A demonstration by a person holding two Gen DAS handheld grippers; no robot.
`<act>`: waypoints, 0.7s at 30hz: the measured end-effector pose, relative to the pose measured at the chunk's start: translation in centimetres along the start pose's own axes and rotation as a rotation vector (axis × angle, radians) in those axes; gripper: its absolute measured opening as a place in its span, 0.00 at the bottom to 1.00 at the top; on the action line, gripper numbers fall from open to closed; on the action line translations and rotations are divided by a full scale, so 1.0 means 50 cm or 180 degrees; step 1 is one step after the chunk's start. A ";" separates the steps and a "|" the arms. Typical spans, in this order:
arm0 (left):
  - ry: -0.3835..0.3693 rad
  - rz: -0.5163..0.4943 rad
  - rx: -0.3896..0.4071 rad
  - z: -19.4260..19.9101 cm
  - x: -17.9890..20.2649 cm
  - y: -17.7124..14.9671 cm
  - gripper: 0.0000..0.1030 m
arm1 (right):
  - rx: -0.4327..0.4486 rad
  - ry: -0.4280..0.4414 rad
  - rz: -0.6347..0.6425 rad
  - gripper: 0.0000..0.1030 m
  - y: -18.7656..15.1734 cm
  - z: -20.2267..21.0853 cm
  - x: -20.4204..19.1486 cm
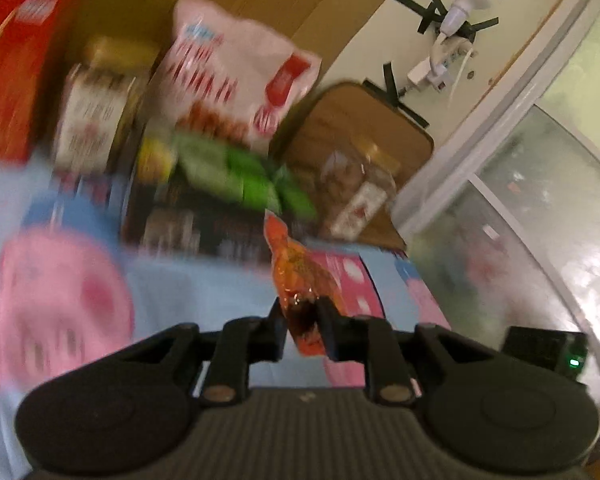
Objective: Organize snacks
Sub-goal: 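Grasp the orange snack packet on the sheet with the left tool, then carry the orange packet over the black box and release it inside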
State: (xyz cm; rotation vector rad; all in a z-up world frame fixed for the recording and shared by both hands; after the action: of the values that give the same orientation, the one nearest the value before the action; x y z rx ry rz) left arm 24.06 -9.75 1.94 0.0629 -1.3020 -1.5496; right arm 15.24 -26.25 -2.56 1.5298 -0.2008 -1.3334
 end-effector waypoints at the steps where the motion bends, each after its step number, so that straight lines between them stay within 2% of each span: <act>1: 0.0064 -0.0077 0.0025 -0.028 -0.004 0.033 0.20 | 0.0053 -0.0072 0.0087 0.03 0.021 -0.021 0.009; 3: 0.0189 -0.0132 0.0066 -0.076 -0.019 0.080 0.23 | 0.0145 -0.0192 0.0234 0.03 0.066 -0.072 0.034; 5: 0.0413 -0.0212 0.0128 -0.130 -0.042 0.122 0.28 | 0.0188 -0.0314 0.0405 0.03 0.099 -0.124 0.059; 6: 0.0522 -0.0243 0.0148 -0.152 -0.054 0.135 0.34 | 0.0190 -0.0362 0.0500 0.03 0.111 -0.147 0.077; 7: 0.0714 -0.0328 0.0154 -0.185 -0.070 0.147 0.42 | 0.0189 -0.0413 0.0580 0.03 0.120 -0.173 0.091; 9: 0.1101 -0.0490 0.0053 -0.239 -0.100 0.151 0.53 | 0.0163 -0.0586 0.0840 0.05 0.130 -0.228 0.118; 10: 0.1326 -0.0556 -0.0055 -0.263 -0.120 0.146 0.53 | 0.0102 -0.0708 0.1012 0.08 0.125 -0.251 0.134; 11: 0.1448 -0.0571 -0.0121 -0.272 -0.131 0.142 0.53 | 0.0022 -0.0904 0.1172 0.09 0.120 -0.270 0.149; 12: 0.1486 -0.0541 -0.0128 -0.269 -0.137 0.139 0.53 | -0.0029 -0.1085 0.1255 0.12 0.117 -0.273 0.165; 13: 0.1418 -0.0486 -0.0037 -0.255 -0.136 0.139 0.54 | 0.0014 -0.1108 0.1240 0.12 0.113 -0.263 0.171; 15: 0.1362 -0.0426 0.0153 -0.221 -0.126 0.141 0.56 | 0.0173 -0.0990 0.1070 0.14 0.111 -0.227 0.178; 18: 0.1526 -0.0464 0.0356 -0.166 -0.106 0.134 0.56 | 0.0334 -0.1006 0.0821 0.19 0.103 -0.173 0.180; 21: 0.1698 -0.0732 0.0400 -0.116 -0.068 0.104 0.56 | 0.0442 -0.0951 0.0655 0.21 0.087 -0.128 0.152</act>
State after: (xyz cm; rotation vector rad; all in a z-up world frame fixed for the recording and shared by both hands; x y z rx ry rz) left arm 32.53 -10.46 1.60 0.6801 -0.9824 -1.4991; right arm 25.21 -29.74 -5.07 1.3745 -0.6341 -1.3989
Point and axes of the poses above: each gripper's, at about its wrist camera, not at the fingertips, and z roughly against the way its jaws point, x to its right, y to its top, the point moved 7 cm from there along -z, roughly the way its jaws point, and after that the axes turned 9 degrees about x, right-handed, at the moved point
